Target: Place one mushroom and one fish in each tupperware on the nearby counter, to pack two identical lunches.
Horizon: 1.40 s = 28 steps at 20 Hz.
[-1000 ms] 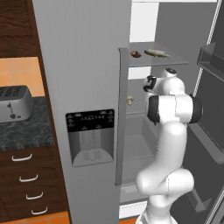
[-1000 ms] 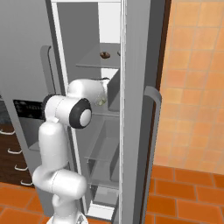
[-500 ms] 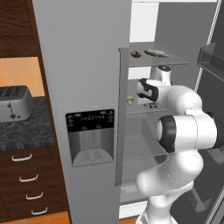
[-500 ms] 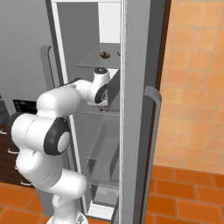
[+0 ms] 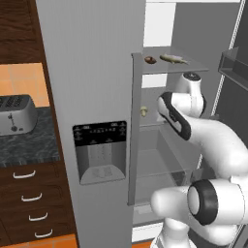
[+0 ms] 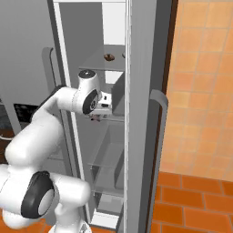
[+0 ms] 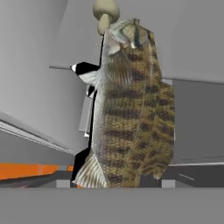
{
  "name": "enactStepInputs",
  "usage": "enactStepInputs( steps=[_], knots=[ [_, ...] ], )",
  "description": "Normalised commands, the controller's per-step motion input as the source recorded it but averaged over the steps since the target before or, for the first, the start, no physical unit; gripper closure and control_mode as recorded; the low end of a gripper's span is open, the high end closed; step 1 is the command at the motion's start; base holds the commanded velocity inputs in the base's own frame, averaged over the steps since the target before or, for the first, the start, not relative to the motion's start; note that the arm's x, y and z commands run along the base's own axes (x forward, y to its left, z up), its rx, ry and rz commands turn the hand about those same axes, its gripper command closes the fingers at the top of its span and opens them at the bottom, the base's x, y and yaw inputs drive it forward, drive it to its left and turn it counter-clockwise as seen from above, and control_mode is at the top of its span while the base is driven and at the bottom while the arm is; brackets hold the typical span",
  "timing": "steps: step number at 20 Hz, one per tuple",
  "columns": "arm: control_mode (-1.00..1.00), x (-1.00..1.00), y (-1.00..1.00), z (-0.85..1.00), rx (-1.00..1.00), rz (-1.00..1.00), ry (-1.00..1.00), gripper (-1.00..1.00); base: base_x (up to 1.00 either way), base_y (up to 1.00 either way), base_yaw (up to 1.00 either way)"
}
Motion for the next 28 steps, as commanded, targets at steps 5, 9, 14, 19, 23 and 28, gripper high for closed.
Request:
enactStepInputs(
  steps=[5, 9, 14, 19, 23, 28],
  knots=[
    [-1.0, -1.0, 0.04, 0.67, 0.0, -0.03, 0.03, 1.0, 0.0, 0.0, 0.0],
    [-1.0, -1.0, 0.0, 0.04, 0.0, 0.0, 0.03, 1.0, 0.0, 0.0, 0.0],
    [-1.0, -0.93, 0.14, 0.0, 0.0, 0.03, 0.0, 1.0, 0.0, 0.0, 0.0],
    [-1.0, -0.21, 0.02, -0.01, 0.0, 0.0, 0.01, 1.0, 0.0, 0.0, 0.0],
    [1.0, -0.01, 0.0, 0.0, 0.0, 0.0, 0.0, 1.0, -0.07, 0.07, 0.0],
    [1.0, 0.0, 0.0, 0.0, 0.0, 0.0, 0.0, 1.0, -0.31, 0.99, 0.0]
  ],
)
